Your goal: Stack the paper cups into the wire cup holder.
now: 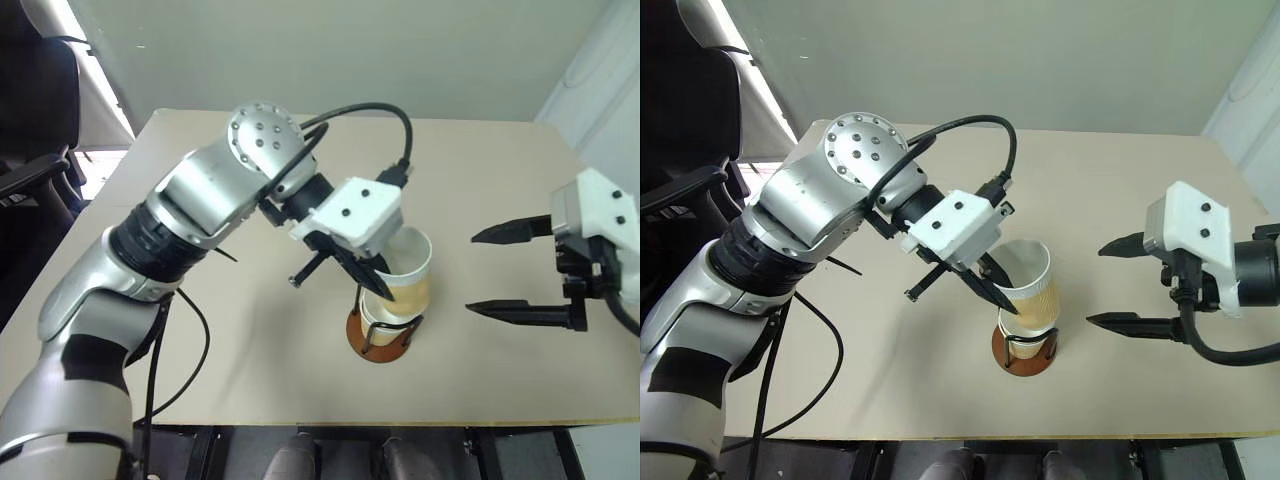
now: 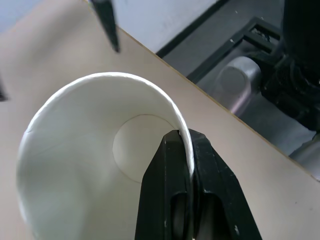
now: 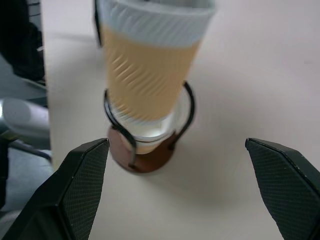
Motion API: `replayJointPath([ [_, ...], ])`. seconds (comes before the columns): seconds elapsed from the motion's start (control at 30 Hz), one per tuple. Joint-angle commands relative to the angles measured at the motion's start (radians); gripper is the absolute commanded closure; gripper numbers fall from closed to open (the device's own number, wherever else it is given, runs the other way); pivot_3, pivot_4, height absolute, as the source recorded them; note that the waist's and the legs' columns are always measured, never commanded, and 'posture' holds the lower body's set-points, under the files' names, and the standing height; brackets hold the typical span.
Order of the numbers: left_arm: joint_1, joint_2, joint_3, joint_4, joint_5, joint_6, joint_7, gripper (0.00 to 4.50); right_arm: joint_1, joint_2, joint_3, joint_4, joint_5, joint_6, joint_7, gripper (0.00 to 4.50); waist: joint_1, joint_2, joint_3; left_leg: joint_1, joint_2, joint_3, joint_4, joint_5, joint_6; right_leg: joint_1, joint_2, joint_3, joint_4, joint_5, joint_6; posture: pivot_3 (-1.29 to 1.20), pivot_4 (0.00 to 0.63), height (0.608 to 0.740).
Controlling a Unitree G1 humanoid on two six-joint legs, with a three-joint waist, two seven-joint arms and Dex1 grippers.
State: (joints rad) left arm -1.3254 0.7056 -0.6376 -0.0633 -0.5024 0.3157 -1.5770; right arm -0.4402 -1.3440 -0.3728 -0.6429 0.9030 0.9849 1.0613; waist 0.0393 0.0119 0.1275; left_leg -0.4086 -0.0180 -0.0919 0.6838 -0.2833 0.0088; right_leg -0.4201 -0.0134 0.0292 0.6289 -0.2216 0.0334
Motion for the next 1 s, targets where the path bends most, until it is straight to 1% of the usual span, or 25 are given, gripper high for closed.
replayJointPath([
  [0.03,-0.029,-0.015,-0.006,0.003,0.037,-0.039,-0.037,4.5,-0.002,-0.029,-0.072,0.009,0.018,0.002,0.015,0.03,0.001,0.0,0.0,0.0,0.0,0.0,0.0,0.0,0.0,0.0,0.0,0.0,0.0,0.0,0.0,0.0,0.15,0.74],
  [0.2,-0.022,0.002,-0.019,0.008,0.073,-0.09,-0.037,4.5,-0.011,-0.048,-0.11,0.025,0.032,0.015,0.02,0.03,0.0,0.0,0.0,0.0,0.0,0.0,0.0,0.0,0.0,0.0,0.0,0.0,0.0,0.0,0.0,0.0,0.15,0.74],
  [0.43,-0.032,0.018,-0.032,0.034,0.071,-0.132,-0.037,4.5,-0.022,-0.095,-0.142,0.063,0.014,0.004,0.035,0.03,0.001,0.0,0.0,0.0,0.0,0.0,0.0,0.0,0.0,0.0,0.0,0.0,0.0,0.0,0.0,0.0,0.15,0.74],
  [0.73,-0.018,0.034,-0.057,0.029,0.044,-0.139,-0.037,4.5,-0.03,-0.098,-0.132,0.069,0.014,-0.005,0.023,0.03,0.001,0.0,0.0,0.0,0.0,0.0,0.0,0.0,0.0,0.0,0.0,0.0,0.0,0.0,0.0,0.0,0.15,0.74],
  [1.0,-0.019,0.046,-0.087,0.028,0.068,-0.171,-0.037,4.5,-0.034,-0.098,-0.126,0.068,0.013,-0.011,0.013,0.03,0.001,0.0,0.0,0.0,0.0,0.0,0.001,0.0,0.001,0.0,0.0,0.0,0.0,0.0,0.0,0.0,0.15,0.74],
])
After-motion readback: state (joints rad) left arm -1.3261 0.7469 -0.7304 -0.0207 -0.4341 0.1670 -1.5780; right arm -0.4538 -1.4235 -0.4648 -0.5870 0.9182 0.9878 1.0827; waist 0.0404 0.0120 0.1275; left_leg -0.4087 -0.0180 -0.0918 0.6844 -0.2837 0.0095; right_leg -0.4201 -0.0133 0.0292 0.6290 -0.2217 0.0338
